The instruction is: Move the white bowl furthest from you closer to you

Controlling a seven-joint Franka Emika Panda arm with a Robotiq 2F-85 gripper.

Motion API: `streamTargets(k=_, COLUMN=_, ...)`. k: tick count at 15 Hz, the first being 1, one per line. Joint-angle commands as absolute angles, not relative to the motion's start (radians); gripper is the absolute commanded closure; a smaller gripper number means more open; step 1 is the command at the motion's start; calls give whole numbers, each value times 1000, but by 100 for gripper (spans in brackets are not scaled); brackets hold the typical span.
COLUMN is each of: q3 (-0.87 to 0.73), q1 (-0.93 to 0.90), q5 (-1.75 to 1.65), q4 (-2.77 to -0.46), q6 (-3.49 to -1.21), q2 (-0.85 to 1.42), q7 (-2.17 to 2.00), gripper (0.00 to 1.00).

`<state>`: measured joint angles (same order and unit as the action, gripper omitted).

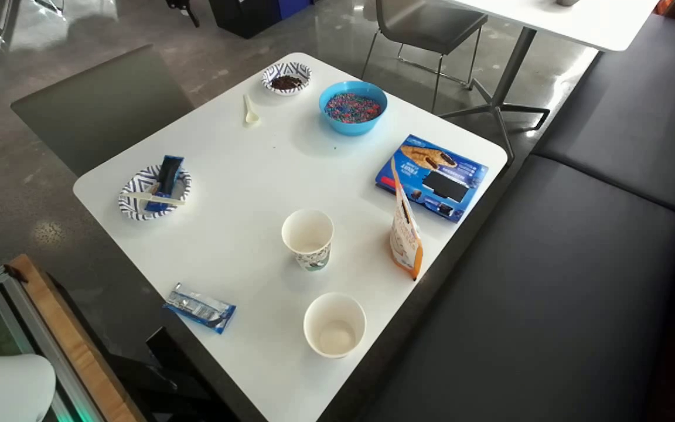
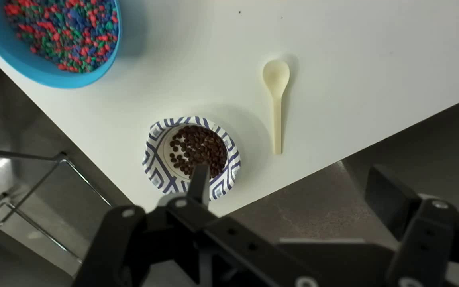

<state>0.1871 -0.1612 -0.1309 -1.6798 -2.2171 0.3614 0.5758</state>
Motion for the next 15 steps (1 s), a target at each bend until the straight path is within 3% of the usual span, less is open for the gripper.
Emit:
streamTargets(k=1, q3=209, q1=-172, q5=-199, q4=-1544, q6=-2262, q2=532, q7=717, gripper=0)
streamTargets(k=11, q3=197, q1=-211, q5=-285, q4=-1361, q6=-2389, q2=828, q7=1008, gripper=0)
streamTargets(k=15, q3=198, q1=-206, q5=-269, q4=-1375, q6=-2380, q2=827, q7=1005, gripper=0)
